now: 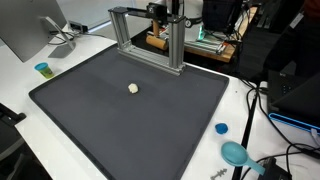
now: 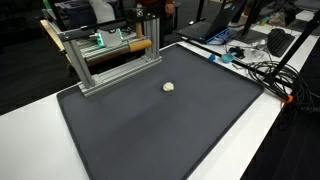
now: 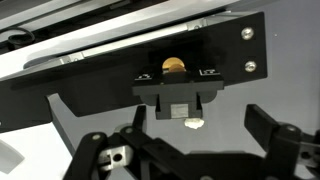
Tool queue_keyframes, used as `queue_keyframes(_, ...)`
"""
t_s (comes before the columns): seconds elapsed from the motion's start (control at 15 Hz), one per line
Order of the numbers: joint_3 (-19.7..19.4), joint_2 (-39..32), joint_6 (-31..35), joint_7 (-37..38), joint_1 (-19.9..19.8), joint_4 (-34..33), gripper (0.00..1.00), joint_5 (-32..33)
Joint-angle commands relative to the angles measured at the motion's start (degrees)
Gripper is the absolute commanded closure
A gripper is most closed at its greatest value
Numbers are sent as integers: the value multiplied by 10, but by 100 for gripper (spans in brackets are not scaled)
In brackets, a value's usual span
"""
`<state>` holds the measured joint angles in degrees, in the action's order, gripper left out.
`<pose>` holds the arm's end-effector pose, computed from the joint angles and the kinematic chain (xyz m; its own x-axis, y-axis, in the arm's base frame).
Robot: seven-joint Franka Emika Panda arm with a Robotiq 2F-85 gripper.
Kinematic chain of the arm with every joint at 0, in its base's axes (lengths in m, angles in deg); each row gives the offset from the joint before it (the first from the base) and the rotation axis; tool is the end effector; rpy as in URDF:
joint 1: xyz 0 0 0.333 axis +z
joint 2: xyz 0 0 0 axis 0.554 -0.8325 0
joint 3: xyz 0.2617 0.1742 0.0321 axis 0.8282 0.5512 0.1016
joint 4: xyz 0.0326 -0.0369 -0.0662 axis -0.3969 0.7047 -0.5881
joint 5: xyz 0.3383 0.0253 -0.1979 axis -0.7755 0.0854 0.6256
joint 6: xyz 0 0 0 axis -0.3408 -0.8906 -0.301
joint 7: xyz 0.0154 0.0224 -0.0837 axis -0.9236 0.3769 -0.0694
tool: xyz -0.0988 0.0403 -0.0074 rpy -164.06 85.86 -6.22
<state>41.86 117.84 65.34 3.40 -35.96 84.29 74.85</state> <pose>0.3754 0.0203 0.4935 0.9584 -0.2776 0.0657 -0.2828 -0.9549 0.0907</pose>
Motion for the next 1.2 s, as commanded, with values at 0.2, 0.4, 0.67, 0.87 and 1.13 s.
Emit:
queue_keyframes(0.2, 1, 1, -1, -1, -2, -1, 0, -1)
queue_keyframes(0.4, -1, 8, 11, 2, -1, 9, 0, -6)
queue_keyframes(0.67, -23, 43, 61, -13, -3, 54, 0, -21)
queue_keyframes(0.87, -47, 57, 110, -37, -10, 82, 0, -19)
queue_keyframes(1.13, -41, 40, 104, -36, -21, 71, 0, -13)
